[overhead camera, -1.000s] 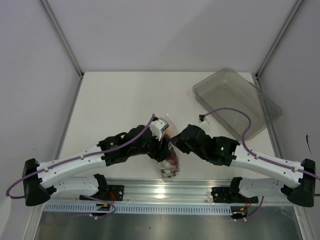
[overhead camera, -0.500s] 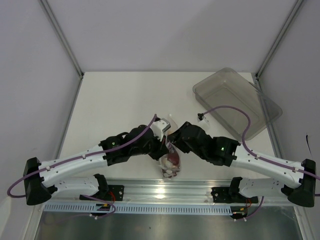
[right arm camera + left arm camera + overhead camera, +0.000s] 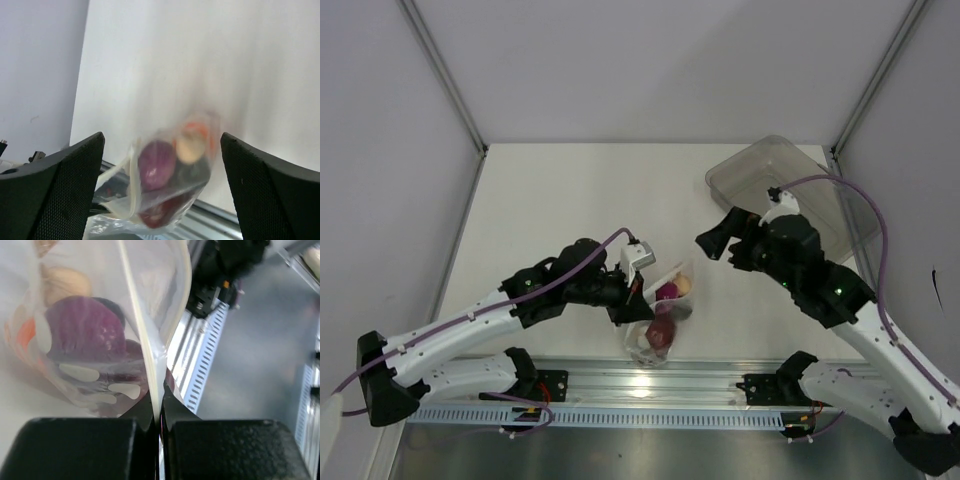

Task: Place the food in the zip-top bag and seal the zipper
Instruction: Adjust the zipper food storage bag at the center of the board.

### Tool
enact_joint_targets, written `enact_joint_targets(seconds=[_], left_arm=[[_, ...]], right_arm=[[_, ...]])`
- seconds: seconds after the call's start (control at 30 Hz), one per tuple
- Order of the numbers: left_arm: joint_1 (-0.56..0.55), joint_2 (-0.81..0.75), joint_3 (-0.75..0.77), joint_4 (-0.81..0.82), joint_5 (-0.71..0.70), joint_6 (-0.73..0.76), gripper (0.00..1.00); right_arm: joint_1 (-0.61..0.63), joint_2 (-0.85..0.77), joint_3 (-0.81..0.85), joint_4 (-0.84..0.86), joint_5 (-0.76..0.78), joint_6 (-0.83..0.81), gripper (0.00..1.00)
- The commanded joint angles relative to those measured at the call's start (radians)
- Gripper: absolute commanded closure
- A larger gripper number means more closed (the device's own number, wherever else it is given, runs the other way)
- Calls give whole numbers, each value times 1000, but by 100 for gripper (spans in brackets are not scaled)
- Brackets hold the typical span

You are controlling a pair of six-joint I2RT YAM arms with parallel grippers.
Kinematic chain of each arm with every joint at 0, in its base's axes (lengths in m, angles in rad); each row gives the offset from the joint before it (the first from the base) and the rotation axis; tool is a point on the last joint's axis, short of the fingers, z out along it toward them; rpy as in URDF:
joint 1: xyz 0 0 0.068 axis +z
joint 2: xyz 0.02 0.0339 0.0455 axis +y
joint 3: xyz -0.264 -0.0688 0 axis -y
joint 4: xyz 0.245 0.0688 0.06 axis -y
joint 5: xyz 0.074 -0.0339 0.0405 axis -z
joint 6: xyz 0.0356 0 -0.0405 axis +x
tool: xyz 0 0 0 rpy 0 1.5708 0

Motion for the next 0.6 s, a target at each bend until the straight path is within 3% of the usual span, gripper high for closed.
enact_joint_targets(seconds=[0.0, 0.17, 0.4, 0.57], left_arm=[[21, -57, 18, 18, 242, 96, 100], [113, -100, 17, 4, 448, 123, 99], [211, -100, 53, -41, 658, 148, 99], [220, -78, 66, -34, 762, 159, 99]], right_arm=[[-154, -70, -51, 72, -269, -255, 1], [-265, -113, -154, 186, -617, -355, 10], [-271, -285, -309, 408, -860, -354, 14], [-271, -359, -347, 450, -911, -375, 15]])
